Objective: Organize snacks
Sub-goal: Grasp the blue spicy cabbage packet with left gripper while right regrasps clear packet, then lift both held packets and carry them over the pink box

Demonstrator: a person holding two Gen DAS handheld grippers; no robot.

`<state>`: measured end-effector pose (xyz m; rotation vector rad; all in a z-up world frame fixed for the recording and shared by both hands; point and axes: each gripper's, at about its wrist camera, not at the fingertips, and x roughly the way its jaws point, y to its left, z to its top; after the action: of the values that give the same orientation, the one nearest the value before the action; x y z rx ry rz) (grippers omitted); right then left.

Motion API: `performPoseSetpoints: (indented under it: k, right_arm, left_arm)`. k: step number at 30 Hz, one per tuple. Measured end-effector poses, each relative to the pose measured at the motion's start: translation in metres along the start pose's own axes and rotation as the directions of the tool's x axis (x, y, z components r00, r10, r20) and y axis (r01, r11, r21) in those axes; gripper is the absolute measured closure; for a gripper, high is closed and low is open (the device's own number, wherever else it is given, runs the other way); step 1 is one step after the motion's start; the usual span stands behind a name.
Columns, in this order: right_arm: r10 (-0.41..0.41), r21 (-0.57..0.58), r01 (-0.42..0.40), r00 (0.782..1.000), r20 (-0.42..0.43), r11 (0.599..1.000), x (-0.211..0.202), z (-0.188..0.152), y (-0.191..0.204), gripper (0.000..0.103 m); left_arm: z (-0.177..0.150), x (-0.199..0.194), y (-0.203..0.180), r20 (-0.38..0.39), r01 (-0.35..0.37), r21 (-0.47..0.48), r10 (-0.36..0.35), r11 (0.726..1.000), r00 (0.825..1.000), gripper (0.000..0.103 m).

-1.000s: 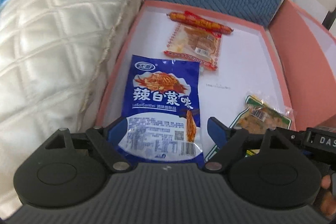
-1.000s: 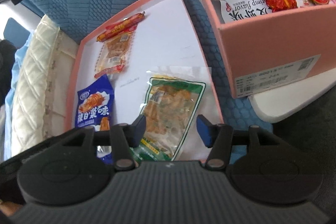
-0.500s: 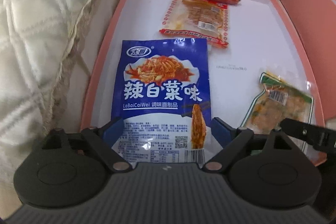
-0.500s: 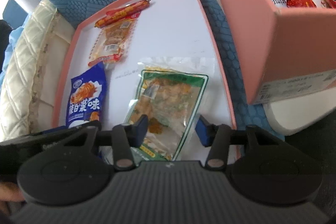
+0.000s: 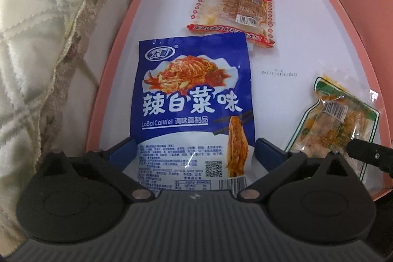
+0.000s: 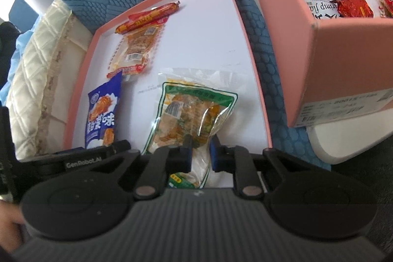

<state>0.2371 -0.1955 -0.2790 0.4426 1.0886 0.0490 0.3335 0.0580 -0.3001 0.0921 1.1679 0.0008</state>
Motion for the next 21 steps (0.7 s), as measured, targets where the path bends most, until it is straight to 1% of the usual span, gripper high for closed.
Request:
performPoseSetpoints:
  k: [1,3,4,6,7,9,11,15,17,21]
  right_arm:
    - [0.001,-0.002,-0.001,1.0,0.0,1.0,0.0,0.0,0.0,0.086]
    - [0.006,-0.007,-0.006,1.0,0.003,1.0,-0.001,0.001,0.001,0.087]
    - [0.009,-0.007,-0.009,1.0,0.004,1.0,-0.002,0.001,0.001,0.087]
    - [0.015,-0.009,-0.015,1.0,0.005,1.0,-0.003,0.002,0.001,0.089]
    - [0.017,-0.012,-0.017,1.0,0.007,1.0,-0.003,0.002,0.001,0.09]
    - [0.021,-0.018,-0.02,1.0,0.013,1.0,-0.006,0.002,0.002,0.092]
    - [0.024,-0.027,-0.024,1.0,0.018,0.999,-0.009,0.002,0.003,0.094]
    - [0.024,-0.057,-0.022,0.999,0.041,0.998,-0.018,0.004,0.007,0.095]
    - [0.027,-0.075,-0.023,0.998,0.053,0.997,-0.024,0.005,0.009,0.095]
    - [0.026,-0.111,-0.017,0.996,0.08,0.994,-0.035,0.005,0.014,0.095]
  left_arm:
    - [0.0,-0.002,0.002,0.007,-0.002,-0.004,0.002,1.0,1.0,0.008]
    - [-0.002,-0.008,0.005,0.019,-0.008,-0.02,0.009,1.0,1.0,0.02]
    - [-0.003,-0.01,0.007,0.025,-0.002,-0.031,0.002,1.0,1.0,0.023]
    - [-0.005,-0.017,0.009,0.042,0.012,-0.051,-0.009,0.999,0.999,0.038]
    - [-0.006,-0.021,0.008,0.055,0.009,-0.056,-0.006,0.998,0.998,0.042]
    - [-0.009,-0.027,0.006,0.079,0.002,-0.056,0.003,0.998,0.997,0.055]
    - [-0.012,-0.034,0.005,0.106,0.003,-0.066,0.004,0.998,0.994,0.062]
    - [-0.018,-0.05,0.004,0.161,0.019,-0.096,-0.003,0.995,0.987,0.071]
    - [-0.02,-0.059,0.006,0.187,0.03,-0.117,-0.008,0.993,0.982,0.074]
    - [-0.024,-0.077,0.01,0.235,0.075,-0.163,-0.035,0.984,0.971,0.077]
